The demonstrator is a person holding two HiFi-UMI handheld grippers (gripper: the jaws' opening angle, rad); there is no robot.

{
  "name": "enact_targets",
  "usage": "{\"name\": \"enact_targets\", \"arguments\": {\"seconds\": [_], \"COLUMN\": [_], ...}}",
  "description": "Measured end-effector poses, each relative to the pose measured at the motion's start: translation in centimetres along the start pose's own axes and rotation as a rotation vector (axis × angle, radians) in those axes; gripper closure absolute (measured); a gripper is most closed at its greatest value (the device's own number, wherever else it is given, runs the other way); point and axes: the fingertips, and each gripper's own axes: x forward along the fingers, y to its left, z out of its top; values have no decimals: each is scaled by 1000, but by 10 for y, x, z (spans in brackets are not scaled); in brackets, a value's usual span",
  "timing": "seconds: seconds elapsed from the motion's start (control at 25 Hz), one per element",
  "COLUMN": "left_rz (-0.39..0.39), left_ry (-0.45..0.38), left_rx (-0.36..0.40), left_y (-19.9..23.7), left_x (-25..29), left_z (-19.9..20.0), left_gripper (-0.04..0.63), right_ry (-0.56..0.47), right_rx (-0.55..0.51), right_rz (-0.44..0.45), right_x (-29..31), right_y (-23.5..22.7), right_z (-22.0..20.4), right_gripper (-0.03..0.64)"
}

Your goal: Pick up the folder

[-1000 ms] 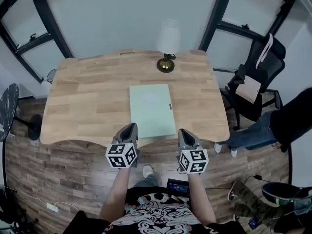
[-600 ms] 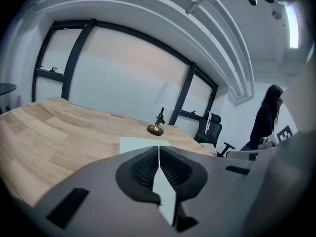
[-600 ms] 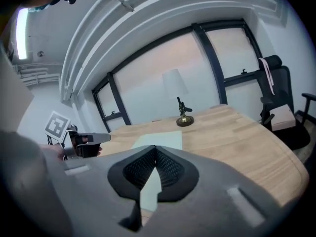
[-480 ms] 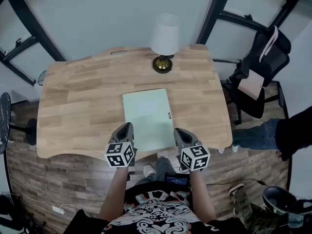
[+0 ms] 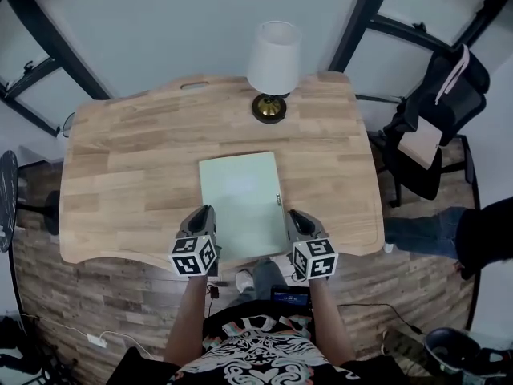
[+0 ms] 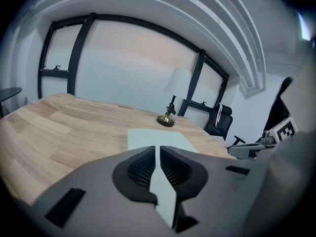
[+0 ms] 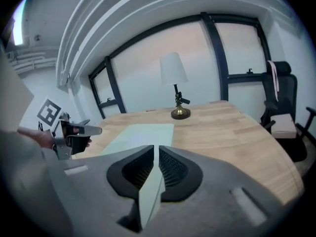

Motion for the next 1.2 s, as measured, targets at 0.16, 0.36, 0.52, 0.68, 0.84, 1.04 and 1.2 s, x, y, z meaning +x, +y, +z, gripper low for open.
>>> {"name": "enact_targets", "arguments": {"seconds": [0.16,0.36,0.52,0.68,0.84,1.04,1.2], "left_rz": [18,-8,-35,-32,-29,-47,-68], "left_ry": [47,102,140,128,138,157,163], "left_rx": [2,-63,-189,-290,-300,-333,-412], "left_y": [14,18,25,34,38,37,39], "left_x": [7,24,32,38,41,45,51], "left_z": [-14,-28,-40,-44,-47,-61,-69], "left_gripper": [571,445,368,329,298,293,294], "right_ry": [78,95,107,137,155,171,168], "right_rx": [-39,96,255,307,330,412,433], "right_rz": [35,89,138,165,196,216,216], "right_x": [16,35,51,63,71,78,82], "right_y": [-3,-14,-17,-18,-12,-10,-9], "right_z": [-12,-18,-27,-35,-38,-48,-49], "right_gripper": [572,513,429,385,373,373,373]}}
